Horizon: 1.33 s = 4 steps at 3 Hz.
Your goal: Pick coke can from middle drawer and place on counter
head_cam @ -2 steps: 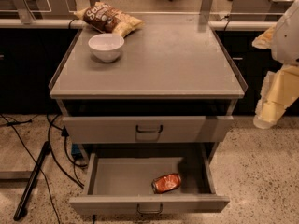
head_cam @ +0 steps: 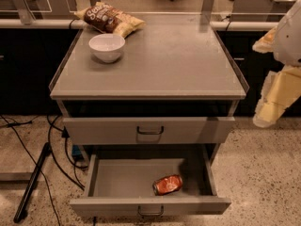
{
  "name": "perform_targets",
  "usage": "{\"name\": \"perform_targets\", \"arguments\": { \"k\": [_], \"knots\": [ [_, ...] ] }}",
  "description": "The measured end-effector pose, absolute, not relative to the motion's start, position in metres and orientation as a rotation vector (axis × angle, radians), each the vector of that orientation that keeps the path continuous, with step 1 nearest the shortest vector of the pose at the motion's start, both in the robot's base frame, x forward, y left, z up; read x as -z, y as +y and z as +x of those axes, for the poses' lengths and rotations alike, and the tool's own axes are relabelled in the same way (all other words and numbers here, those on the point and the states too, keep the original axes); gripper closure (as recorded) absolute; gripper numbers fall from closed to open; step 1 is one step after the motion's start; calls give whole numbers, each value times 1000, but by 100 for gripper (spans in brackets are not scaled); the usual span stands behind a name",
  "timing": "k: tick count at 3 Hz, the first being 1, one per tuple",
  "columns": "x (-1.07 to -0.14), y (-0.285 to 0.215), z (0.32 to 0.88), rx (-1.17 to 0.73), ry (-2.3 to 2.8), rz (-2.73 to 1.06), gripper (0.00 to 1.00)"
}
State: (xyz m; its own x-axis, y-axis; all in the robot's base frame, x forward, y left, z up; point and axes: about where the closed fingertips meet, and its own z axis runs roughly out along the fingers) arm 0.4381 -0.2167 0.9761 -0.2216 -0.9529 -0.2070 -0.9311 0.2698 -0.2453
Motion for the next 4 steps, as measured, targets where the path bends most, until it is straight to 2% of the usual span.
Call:
{"name": "perform_targets", "arguments": {
  "k": [1, 3, 4],
  "knots": [
    [-966, -218, 437, 43, 2229, -1707, 42],
    [-900, -190, 413, -381, 2137, -1644, 90],
    [-859, -161, 397, -570, 2034, -1551, 100]
  ]
}}
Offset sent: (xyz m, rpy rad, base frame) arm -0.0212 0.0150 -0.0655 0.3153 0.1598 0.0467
